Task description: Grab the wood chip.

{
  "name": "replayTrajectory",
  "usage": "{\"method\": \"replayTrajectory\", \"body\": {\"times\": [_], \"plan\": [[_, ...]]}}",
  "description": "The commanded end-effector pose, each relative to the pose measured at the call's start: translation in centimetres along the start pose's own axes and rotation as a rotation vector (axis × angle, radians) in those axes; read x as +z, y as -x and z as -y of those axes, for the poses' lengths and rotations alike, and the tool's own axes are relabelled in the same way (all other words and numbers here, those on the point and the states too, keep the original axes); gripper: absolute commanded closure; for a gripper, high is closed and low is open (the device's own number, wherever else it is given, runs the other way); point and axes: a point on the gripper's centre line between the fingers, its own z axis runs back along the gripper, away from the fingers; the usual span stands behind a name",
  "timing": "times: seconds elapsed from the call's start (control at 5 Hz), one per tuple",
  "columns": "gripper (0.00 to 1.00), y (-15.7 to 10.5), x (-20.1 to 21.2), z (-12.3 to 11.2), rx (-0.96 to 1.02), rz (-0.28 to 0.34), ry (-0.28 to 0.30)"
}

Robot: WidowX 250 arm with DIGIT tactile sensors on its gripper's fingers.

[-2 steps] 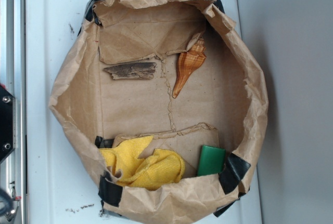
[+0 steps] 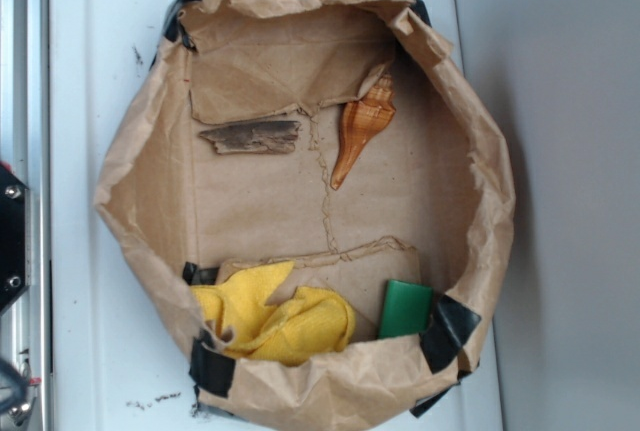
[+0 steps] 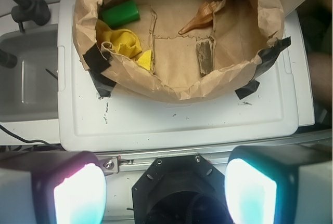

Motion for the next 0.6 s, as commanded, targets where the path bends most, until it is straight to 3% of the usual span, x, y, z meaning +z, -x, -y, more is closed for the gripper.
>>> {"method": "replayTrajectory", "body": {"times": [0.0, 0.2, 0.4], "plan": [[0.0, -9.8, -4.3, -1.8, -0.005, -0.036, 0.001], [0.0, -14.5, -7.4, -4.0, -0.02, -0.094, -0.039], [0.0, -14.5, -7.4, -4.0, -0.02, -0.094, -0.039]]}}
